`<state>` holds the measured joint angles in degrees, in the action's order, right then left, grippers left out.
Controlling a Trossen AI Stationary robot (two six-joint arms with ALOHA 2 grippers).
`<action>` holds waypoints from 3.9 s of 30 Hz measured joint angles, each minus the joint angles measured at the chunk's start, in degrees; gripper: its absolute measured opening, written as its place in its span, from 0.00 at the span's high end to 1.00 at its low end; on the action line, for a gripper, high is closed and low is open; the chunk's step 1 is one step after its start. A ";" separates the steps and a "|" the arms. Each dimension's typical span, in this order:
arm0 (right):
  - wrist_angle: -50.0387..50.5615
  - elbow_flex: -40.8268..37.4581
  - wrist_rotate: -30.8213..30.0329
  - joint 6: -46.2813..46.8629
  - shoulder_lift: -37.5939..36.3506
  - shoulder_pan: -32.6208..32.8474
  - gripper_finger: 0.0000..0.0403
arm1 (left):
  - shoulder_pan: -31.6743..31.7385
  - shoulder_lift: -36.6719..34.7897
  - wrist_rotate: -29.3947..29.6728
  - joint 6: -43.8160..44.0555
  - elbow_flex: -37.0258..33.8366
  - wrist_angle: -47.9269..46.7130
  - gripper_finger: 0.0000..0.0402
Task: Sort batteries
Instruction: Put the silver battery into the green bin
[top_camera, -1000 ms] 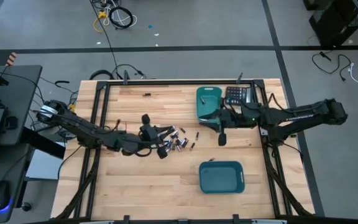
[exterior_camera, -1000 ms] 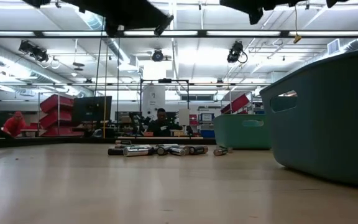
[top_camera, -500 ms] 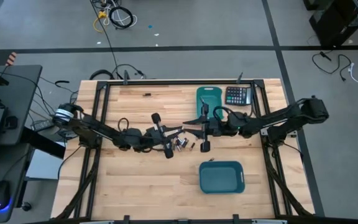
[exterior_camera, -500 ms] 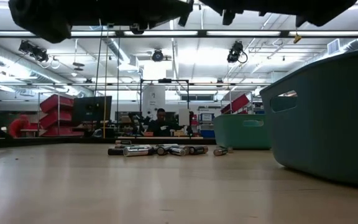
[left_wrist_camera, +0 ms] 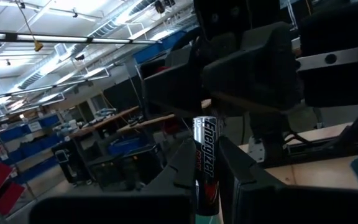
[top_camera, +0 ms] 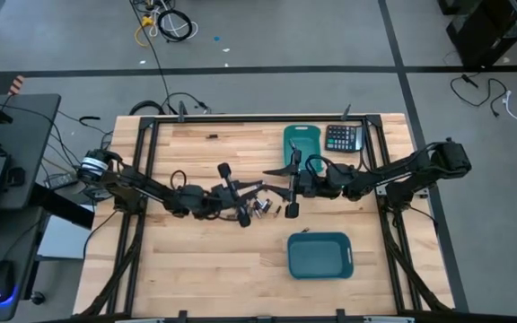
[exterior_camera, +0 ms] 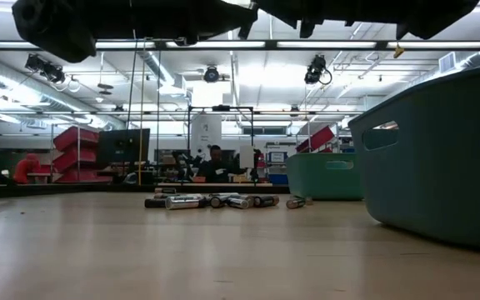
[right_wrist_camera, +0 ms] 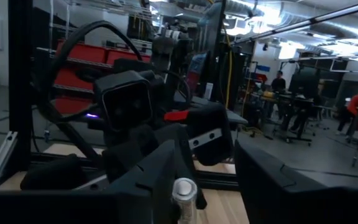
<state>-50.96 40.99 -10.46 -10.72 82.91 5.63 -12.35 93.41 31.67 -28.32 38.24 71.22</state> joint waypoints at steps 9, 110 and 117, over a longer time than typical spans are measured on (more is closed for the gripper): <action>1.83 0.02 -1.31 -5.13 0.00 2.26 0.56 | 1.87 0.00 -1.62 -0.16 0.00 -1.79 0.95; 43.21 -15.91 -10.47 33.78 -17.22 -23.16 0.90 | -4.93 -0.02 39.57 0.04 -2.25 -0.44 0.67; 46.23 -15.91 -10.43 33.85 -17.22 -23.29 0.87 | -4.92 -0.02 39.49 0.07 -2.25 -0.54 0.67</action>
<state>-4.72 25.08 -20.88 23.13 65.69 -17.66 -17.27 93.38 71.16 -28.25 35.99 70.68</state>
